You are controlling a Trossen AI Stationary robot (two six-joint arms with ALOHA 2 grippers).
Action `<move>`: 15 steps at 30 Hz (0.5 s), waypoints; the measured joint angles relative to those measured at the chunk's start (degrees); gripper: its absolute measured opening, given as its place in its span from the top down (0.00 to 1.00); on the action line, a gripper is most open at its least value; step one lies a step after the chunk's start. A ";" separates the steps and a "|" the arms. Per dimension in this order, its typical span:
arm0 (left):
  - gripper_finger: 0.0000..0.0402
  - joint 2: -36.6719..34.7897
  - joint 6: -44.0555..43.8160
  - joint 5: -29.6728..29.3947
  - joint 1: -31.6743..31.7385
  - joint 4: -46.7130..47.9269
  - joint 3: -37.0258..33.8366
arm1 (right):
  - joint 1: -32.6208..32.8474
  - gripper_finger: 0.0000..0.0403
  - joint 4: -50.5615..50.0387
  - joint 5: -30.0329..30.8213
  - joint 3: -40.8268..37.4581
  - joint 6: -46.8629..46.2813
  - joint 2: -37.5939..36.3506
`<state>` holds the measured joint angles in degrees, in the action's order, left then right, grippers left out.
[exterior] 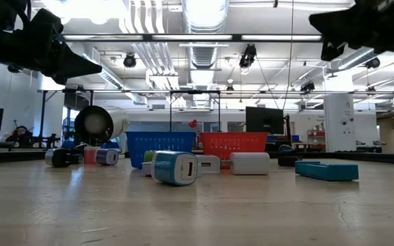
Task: Pick & Place Office items
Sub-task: Put the digital timer into the blue bin
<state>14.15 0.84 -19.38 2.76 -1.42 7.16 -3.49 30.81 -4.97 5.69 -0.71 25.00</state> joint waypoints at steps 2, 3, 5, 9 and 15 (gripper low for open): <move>0.98 -0.02 0.43 -0.02 0.00 -0.69 0.00 | -0.01 0.98 -0.05 -0.09 -1.25 -0.45 -0.60; 0.98 -0.02 0.53 -0.04 0.00 -0.65 0.00 | -0.20 0.98 -0.14 -0.09 -1.82 -0.67 -0.66; 0.98 -0.02 0.90 -0.04 0.00 -0.63 0.00 | -0.85 0.98 -0.13 0.02 -2.84 -0.84 -0.66; 0.98 -0.01 1.76 -0.64 0.00 -0.78 -0.06 | -3.62 0.98 -0.18 -0.16 -4.08 -1.46 -0.62; 0.98 -0.02 1.72 -1.61 0.00 -1.48 -0.07 | -9.54 0.98 -0.11 -8.03 -4.08 -3.09 -0.62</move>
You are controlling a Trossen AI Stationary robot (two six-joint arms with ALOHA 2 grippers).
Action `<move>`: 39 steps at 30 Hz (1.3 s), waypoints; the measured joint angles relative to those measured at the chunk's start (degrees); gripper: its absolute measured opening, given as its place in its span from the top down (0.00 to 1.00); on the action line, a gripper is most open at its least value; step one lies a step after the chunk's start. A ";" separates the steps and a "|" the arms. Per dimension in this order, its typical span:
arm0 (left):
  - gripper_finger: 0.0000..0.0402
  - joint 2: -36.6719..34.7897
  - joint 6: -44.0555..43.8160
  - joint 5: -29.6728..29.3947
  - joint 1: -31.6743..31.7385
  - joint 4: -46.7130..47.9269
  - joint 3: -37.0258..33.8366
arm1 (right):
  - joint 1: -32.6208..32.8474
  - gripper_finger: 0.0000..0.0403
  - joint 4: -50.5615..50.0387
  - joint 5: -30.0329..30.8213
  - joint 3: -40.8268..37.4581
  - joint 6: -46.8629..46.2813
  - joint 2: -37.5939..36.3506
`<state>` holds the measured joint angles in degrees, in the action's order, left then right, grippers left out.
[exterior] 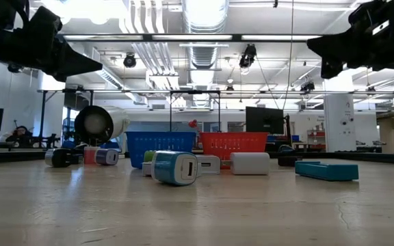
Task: Pick & Place Office items
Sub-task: Put the digital timer into the blue bin
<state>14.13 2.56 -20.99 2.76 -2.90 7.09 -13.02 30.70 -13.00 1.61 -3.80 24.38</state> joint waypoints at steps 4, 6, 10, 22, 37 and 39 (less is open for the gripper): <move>0.98 0.01 -3.97 0.17 0.00 0.32 -0.01 | -2.94 0.98 -0.32 -2.38 -0.07 -1.24 0.91; 0.98 0.10 -5.83 0.20 0.00 0.57 -0.31 | -3.62 0.98 -0.31 -2.41 -0.11 -1.39 1.49; 0.98 0.33 -6.72 0.39 0.00 1.26 -1.40 | -3.93 0.98 0.34 -2.05 -0.11 -0.81 2.50; 0.98 0.33 -1.04 0.37 0.02 -0.59 -2.06 | -3.86 0.98 2.51 -2.00 -0.14 -0.05 2.86; 0.98 0.33 -4.47 0.41 -0.04 6.20 0.32 | -3.86 0.98 3.15 1.08 -0.26 -0.09 2.76; 0.98 0.33 -6.43 0.45 -0.04 12.51 3.02 | -3.86 0.98 3.14 2.49 -0.26 -0.02 2.75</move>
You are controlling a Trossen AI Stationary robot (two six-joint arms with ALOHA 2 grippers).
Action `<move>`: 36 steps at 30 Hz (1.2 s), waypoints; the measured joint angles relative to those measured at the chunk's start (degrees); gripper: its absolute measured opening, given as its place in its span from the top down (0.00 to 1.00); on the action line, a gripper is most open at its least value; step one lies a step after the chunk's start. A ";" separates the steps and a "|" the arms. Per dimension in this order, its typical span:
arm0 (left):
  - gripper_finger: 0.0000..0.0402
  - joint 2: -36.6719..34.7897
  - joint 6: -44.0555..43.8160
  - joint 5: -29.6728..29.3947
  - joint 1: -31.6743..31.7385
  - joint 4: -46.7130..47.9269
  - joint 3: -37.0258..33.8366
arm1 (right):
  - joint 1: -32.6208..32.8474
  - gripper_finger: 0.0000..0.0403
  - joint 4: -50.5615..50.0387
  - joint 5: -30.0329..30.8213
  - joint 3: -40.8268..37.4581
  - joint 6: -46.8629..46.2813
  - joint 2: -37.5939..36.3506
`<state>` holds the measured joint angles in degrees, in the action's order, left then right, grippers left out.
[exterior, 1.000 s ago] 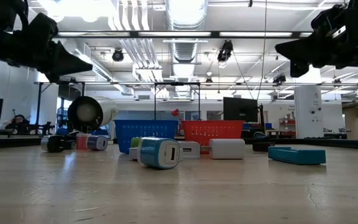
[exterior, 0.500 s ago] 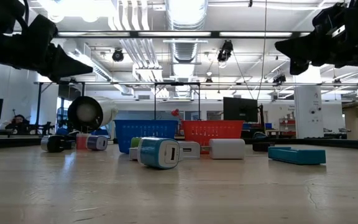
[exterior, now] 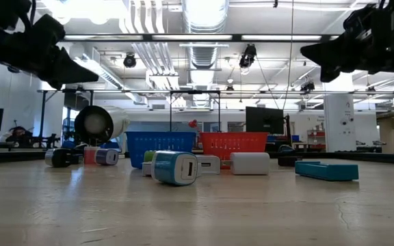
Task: Pick & Place Office items
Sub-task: Put the digital timer into the blue bin
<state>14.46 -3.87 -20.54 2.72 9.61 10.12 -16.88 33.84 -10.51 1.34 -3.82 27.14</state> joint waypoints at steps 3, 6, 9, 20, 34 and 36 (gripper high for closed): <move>0.99 0.06 -3.15 -0.04 -0.02 9.84 3.79 | 0.00 0.98 -0.10 0.32 0.00 0.81 0.00; 0.99 0.16 -5.83 -1.54 -0.04 12.77 6.36 | -0.01 0.98 0.08 0.25 0.00 1.05 0.00; 0.98 0.36 -6.30 -4.47 -0.04 12.56 8.45 | -0.02 0.98 0.82 0.23 0.00 1.97 0.00; 0.99 2.67 -12.44 -9.17 0.03 17.17 7.85 | -0.04 0.98 0.83 -0.20 -0.02 3.57 0.41; 0.97 23.68 -23.67 -9.22 0.33 21.45 14.23 | 0.00 0.98 0.77 -1.62 0.22 3.98 0.85; 0.95 27.10 -24.71 -7.56 0.33 26.19 18.09 | 0.00 0.98 0.69 -1.64 0.22 3.93 0.83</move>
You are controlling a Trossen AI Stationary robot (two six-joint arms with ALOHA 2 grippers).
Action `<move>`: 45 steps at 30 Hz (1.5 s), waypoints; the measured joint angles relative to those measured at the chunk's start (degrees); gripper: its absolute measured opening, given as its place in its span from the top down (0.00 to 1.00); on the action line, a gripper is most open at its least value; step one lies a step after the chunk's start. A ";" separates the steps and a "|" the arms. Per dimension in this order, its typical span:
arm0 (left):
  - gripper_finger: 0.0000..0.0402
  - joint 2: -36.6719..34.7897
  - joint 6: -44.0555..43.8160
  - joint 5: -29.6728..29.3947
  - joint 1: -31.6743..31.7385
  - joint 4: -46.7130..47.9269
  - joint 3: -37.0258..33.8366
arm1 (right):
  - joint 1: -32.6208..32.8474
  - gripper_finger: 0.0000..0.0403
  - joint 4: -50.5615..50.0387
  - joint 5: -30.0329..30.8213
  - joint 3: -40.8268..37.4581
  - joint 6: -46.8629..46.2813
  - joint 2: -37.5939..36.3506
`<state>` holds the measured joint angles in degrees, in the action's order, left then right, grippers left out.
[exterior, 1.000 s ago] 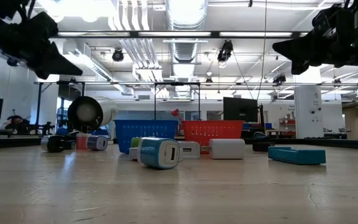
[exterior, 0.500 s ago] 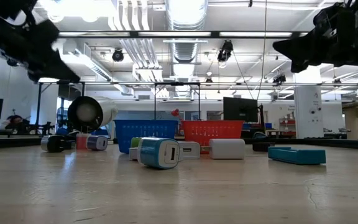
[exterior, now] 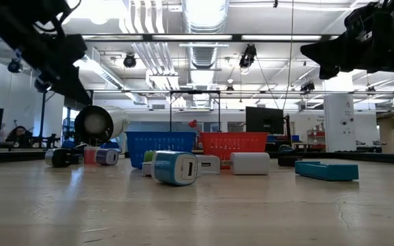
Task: Pick & Place Office items
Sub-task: Put the digital timer into the blue bin
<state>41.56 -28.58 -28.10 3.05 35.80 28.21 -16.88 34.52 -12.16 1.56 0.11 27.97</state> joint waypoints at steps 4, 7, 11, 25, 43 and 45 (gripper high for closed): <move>0.88 7.46 2.86 8.23 0.17 7.76 10.83 | 0.00 0.98 -1.17 -2.68 0.02 -0.58 0.01; 0.83 13.41 11.40 10.38 0.17 9.27 20.15 | 0.00 0.98 -1.27 -3.49 0.02 -0.21 0.00; 0.78 22.22 22.97 12.72 1.19 10.68 33.01 | 0.00 0.98 -1.27 -3.46 0.02 -0.44 0.02; 0.99 36.59 29.82 19.83 18.44 31.15 44.62 | -0.04 0.98 -1.66 -2.85 0.02 1.05 -0.04; 0.28 36.02 25.45 25.87 19.91 19.95 22.38 | -0.04 0.98 -0.37 -2.72 0.74 -0.41 -0.07; 0.20 36.24 24.97 26.23 19.74 17.89 21.21 | -0.02 0.98 -0.50 -2.76 0.74 -1.44 -0.11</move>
<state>77.80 -3.61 -1.87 22.79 53.69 49.42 -16.91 34.03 -14.92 2.31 -1.32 27.86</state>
